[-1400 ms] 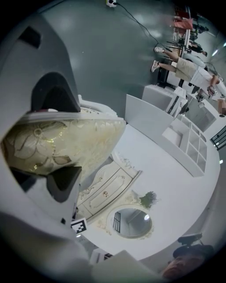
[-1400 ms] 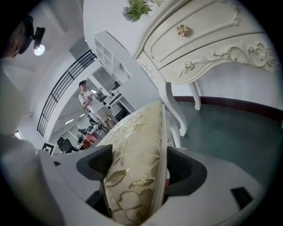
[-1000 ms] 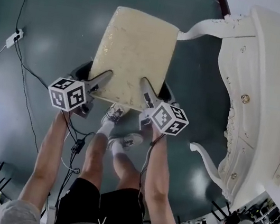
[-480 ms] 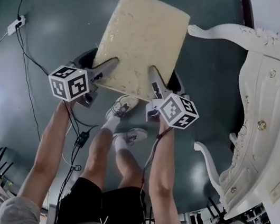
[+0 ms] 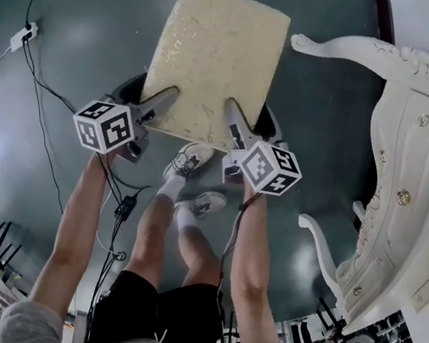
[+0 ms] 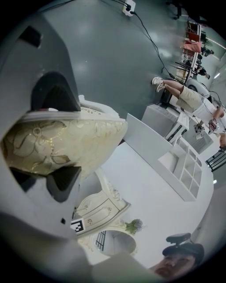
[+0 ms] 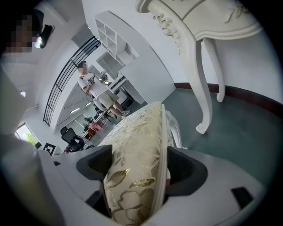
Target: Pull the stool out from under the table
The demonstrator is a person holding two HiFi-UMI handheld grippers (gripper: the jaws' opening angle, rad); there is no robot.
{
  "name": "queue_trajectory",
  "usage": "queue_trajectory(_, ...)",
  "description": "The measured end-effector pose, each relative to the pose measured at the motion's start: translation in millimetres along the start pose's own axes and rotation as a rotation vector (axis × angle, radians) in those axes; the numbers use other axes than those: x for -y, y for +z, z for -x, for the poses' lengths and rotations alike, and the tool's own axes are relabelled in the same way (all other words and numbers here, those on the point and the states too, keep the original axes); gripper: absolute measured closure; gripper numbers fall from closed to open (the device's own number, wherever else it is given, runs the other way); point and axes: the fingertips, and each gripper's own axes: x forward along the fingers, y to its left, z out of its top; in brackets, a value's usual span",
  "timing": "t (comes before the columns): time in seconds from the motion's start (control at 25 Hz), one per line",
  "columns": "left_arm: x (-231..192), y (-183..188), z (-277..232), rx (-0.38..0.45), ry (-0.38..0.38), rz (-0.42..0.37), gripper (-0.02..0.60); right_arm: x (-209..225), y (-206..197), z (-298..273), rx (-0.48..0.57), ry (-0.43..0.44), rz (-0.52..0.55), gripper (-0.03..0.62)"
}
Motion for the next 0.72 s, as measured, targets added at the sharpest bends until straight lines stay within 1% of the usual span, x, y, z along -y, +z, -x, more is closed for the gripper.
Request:
queue_trajectory(0.24,-3,-20,3,-0.013,-0.013,0.002,0.198,3,-19,6,0.007,0.01,0.018,0.198)
queue_trajectory(0.52,-9,-52,12,-0.051,-0.03,0.011,0.198,4,-50,14,-0.048,0.011,0.017,0.198)
queue_trajectory(0.72,-13,-73,14,-0.072,-0.039,0.024,0.196,8,-70,19,-0.068,0.019,0.019,0.198)
